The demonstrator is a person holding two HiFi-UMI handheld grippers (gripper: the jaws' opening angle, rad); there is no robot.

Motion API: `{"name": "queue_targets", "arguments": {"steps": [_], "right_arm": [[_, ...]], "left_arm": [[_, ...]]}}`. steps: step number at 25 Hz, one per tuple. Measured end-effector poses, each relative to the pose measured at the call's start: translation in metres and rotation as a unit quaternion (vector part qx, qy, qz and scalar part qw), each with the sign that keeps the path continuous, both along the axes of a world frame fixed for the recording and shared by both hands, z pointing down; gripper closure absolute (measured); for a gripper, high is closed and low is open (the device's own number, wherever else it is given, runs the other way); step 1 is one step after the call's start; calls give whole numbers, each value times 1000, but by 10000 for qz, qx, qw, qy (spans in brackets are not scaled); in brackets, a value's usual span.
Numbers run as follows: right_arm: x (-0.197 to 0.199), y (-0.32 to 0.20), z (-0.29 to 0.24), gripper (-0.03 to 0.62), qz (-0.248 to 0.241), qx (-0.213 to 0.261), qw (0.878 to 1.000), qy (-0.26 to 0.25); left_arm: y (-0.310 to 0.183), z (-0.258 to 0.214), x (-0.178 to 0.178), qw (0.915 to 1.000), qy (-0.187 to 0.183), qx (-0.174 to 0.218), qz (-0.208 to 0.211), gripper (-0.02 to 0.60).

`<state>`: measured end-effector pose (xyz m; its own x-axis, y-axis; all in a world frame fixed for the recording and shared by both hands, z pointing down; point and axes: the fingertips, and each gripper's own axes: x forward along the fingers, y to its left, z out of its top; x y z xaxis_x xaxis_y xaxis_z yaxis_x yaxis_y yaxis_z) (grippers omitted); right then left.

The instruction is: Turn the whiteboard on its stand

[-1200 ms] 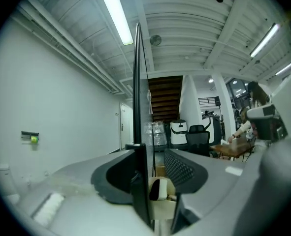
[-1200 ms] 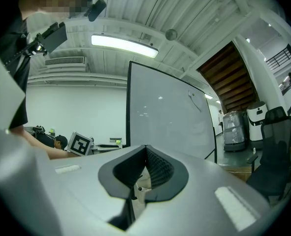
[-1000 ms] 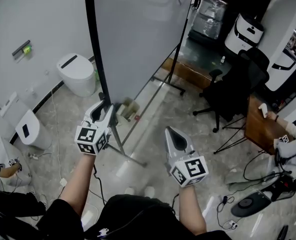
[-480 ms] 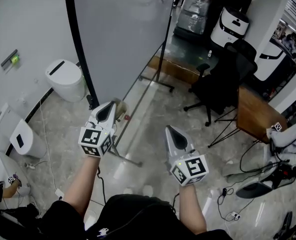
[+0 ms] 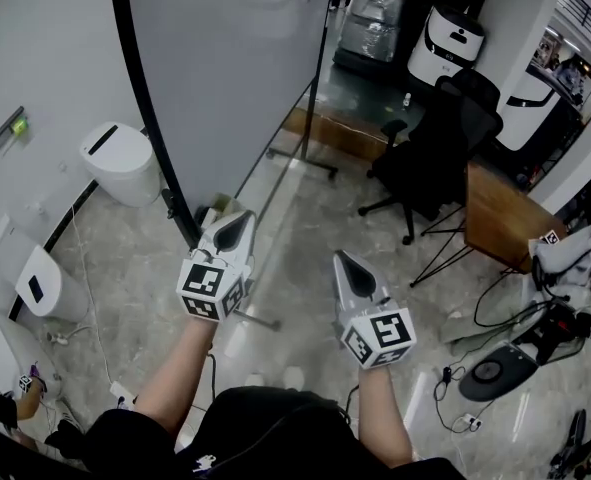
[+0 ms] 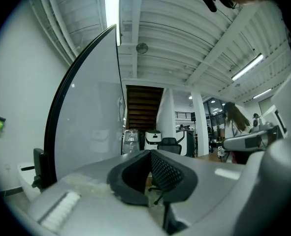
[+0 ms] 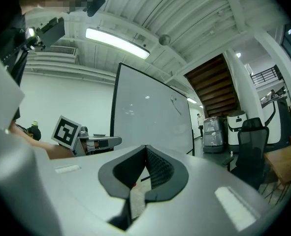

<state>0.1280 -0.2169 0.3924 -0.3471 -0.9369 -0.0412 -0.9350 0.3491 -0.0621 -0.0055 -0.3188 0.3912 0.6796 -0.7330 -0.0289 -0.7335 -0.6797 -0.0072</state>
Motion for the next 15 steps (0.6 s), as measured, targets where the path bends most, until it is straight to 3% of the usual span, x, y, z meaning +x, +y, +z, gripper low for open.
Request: {"name": "queue_targets", "arguments": {"steps": [15], "right_arm": [[-7,-10,2,586,-77,-56,9999,113]], "left_arm": [[2,7,-5,9999,59,-125,-57,577]]}}
